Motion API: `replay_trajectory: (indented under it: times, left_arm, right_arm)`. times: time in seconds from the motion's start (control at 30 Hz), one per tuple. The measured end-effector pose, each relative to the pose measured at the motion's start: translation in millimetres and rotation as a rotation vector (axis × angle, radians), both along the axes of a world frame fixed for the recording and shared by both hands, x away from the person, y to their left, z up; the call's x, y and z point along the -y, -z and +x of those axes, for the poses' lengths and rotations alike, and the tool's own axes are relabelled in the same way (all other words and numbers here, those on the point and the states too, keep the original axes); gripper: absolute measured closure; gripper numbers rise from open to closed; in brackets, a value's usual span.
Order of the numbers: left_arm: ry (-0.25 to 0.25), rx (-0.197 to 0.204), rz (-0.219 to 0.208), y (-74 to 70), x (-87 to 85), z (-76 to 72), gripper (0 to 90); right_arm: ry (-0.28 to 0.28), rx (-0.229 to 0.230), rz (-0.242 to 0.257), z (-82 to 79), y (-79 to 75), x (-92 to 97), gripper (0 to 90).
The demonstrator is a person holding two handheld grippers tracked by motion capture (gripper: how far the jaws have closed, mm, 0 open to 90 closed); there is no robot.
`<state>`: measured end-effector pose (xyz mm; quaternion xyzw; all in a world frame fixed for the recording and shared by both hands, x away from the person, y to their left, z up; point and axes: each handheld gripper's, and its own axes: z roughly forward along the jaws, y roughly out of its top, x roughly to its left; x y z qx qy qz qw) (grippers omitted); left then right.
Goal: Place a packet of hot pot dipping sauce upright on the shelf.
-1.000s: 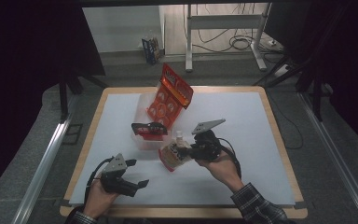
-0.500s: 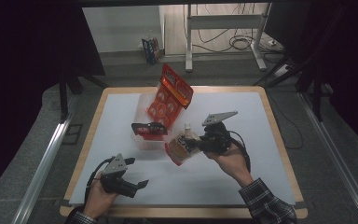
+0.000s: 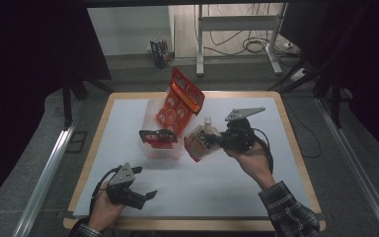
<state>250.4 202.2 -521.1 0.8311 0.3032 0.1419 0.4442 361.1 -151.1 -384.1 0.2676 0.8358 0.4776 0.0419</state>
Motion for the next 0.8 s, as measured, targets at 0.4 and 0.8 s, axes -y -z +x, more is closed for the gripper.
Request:
replay_trajectory:
  times: [0.4,0.8]
  left_arm:
    - [0.006,-0.006,0.021,0.7,0.8,0.2,1.7]
    - [0.019,-0.008,0.031,1.1,2.0,-0.1,1.7]
  right_arm:
    - [0.002,0.041,0.037,32.1,-7.4,-12.3,88.6]
    - [-0.076,0.075,0.068,57.7,-3.6,-48.1,88.5]
